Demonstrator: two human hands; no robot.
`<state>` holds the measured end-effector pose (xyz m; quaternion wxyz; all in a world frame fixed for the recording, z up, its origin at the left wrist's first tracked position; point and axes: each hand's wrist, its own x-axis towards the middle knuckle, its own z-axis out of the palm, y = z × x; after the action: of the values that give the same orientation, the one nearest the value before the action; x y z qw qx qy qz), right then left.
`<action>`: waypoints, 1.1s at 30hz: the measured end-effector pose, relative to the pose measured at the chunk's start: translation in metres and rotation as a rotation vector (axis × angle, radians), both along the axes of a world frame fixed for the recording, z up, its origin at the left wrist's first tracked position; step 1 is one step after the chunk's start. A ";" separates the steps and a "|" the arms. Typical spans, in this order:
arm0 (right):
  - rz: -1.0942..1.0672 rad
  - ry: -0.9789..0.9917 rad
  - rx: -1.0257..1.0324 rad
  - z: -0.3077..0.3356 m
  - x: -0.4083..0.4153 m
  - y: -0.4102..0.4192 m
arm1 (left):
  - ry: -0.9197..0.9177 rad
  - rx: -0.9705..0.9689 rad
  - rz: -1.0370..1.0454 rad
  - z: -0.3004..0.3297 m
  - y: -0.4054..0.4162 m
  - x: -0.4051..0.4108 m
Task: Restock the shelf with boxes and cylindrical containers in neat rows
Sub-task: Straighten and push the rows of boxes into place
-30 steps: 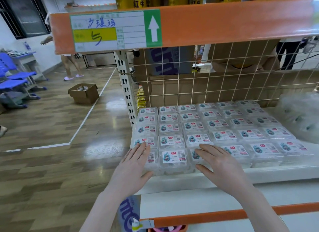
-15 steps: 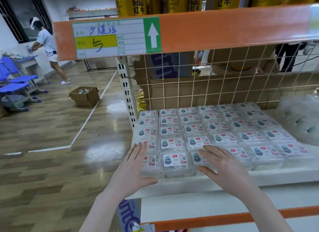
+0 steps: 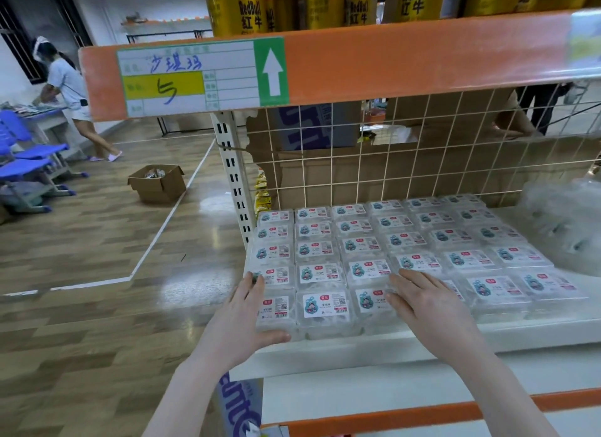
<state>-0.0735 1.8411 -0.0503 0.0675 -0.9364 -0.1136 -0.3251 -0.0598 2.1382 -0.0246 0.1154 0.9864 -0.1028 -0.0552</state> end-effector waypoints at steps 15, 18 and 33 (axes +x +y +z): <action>-0.063 0.097 -0.042 0.006 0.023 0.007 | 0.027 -0.100 0.050 -0.013 -0.009 0.006; -0.051 0.107 -0.024 0.006 0.025 0.007 | 0.027 -0.158 0.049 -0.010 -0.008 0.005; -0.064 0.331 0.029 0.012 0.042 0.004 | 0.020 -0.409 0.173 0.006 -0.014 0.052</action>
<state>-0.0316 1.8447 -0.0388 0.0882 -0.9792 -0.0665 -0.1701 -0.0077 2.1243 -0.0187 0.3184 0.9470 -0.0259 -0.0327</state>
